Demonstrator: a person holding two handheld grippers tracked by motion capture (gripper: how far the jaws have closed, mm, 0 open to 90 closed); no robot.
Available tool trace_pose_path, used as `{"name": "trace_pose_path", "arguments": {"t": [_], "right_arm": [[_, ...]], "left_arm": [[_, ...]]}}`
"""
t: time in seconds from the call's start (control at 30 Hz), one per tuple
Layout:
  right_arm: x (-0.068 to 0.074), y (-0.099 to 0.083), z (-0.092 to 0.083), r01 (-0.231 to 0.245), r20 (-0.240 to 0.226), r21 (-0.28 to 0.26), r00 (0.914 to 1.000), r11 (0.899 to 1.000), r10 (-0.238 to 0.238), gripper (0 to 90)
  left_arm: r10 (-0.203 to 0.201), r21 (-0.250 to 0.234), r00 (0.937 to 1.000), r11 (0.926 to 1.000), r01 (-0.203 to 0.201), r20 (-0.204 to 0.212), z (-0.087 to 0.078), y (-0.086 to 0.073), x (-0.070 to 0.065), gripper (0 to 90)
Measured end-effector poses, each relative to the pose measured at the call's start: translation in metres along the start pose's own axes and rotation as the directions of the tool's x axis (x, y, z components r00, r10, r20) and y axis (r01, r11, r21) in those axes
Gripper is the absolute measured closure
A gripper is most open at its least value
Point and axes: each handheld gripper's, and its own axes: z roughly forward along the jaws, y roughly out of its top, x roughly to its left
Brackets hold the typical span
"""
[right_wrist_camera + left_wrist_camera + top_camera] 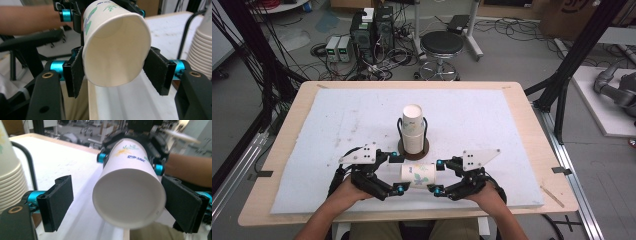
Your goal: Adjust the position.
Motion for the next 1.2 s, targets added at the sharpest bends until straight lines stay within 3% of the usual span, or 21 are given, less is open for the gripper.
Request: {"name": "trace_pose_path", "arguments": {"t": [0.13, 0.2, 0.23, 0.27, 0.33, 0.37, 0.4, 0.43, 0.47, 0.5, 0.67, 0.8, 0.9, 1.13, 1.2], "right_arm": [[0.0, 0.008, -0.003, 0.035, 0.052, 0.122, 0.9978, 0.992, -0.041, 36.6], [0.0, 0.014, -0.002, 0.063, 0.067, 0.189, 0.9948, 0.98, -0.077, 36.5], [0.0, 0.02, -0.002, 0.083, 0.07, 0.233, 0.9924, 0.969, -0.101, 36.4], [0.0, 0.02, -0.002, 0.083, 0.07, 0.233, 0.9924, 0.969, -0.101, 36.4], [0.0, 0.026, 0.0, 0.101, 0.078, 0.275, 0.9889, 0.956, -0.126, 36.4], [0.0, 0.03, 0.0, 0.107, 0.075, 0.298, 0.988, 0.949, -0.135, 36.4], [0.0, 0.035, 0.003, 0.122, 0.074, 0.342, 0.9851, 0.932, -0.156, 36.4], [0.0, 0.035, 0.003, 0.122, 0.074, 0.342, 0.9851, 0.932, -0.156, 36.4], [0.0, 0.041, 0.006, 0.138, 0.067, 0.394, 0.9816, 0.909, -0.179, 36.4], [0.0, 0.041, 0.006, 0.138, 0.067, 0.394, 0.9816, 0.909, -0.179, 36.4], [0.001, 0.056, 0.014, 0.164, 0.048, 0.472, 0.9764, 0.866, -0.211, 36.4], [0.002, 0.067, 0.022, 0.192, 0.027, 0.527, 0.9698, 0.828, -0.242, 36.2], [0.003, 0.071, 0.028, 0.205, 0.014, 0.556, 0.9665, 0.805, -0.256, 36.2], [0.005, 0.077, 0.037, 0.215, 0.001, 0.606, 0.9625, 0.766, -0.271, 36.1], [0.005, 0.078, 0.038, 0.222, -0.004, 0.613, 0.9607, 0.759, -0.278, 36.0]], "left_arm": [[0.036, 0.055, 0.9993, 0.9979, -0.035, -0.013, -0.001, 0.005, -0.002, 13.0], [0.053, 0.092, 0.9983, 0.9945, -0.051, -0.025, 0.001, 0.008, -0.003, 13.0], [0.056, 0.102, 0.9981, 0.9934, -0.053, -0.028, 0.002, 0.009, -0.003, 13.3], [0.061, 0.118, 0.9975, 0.9914, -0.057, -0.034, 0.003, 0.01, -0.003, 13.3], [0.075, 0.149, 0.996, 0.9865, -0.067, -0.047, 0.005, 0.011, -0.004, 13.4], [0.084, 0.169, 0.9952, 0.9828, -0.075, -0.05, 0.006, 0.011, -0.004, 13.5], [0.091, 0.182, 0.9945, 0.98, -0.081, -0.051, 0.007, 0.011, -0.004, 14.1], [0.097, 0.198, 0.9941, 0.9764, -0.086, -0.049, 0.008, 0.012, -0.004, 14.1], [0.102, 0.209, 0.9937, 0.9738, -0.09, -0.047, 0.009, 0.012, -0.005, 15.0], [0.104, 0.218, 0.9933, 0.9716, -0.091, -0.049, 0.01, 0.012, -0.005, 15.0], [0.131, 0.258, 0.9906, 0.9591, -0.116, -0.041, 0.014, 0.013, -0.005, 16.5], [0.138, 0.274, 0.9897, 0.9539, -0.122, -0.04, 0.017, 0.013, -0.005, 17.1], [0.14, 0.286, 0.9894, 0.9504, -0.123, -0.039, 0.017, 0.012, -0.005, 17.6], [0.157, 0.32, 0.987, 0.9374, -0.137, -0.036, 0.019, 0.011, -0.005, 19.0], [0.158, 0.328, 0.9869, 0.9343, -0.14, -0.03, 0.021, 0.011, -0.005, 19.3]]}}
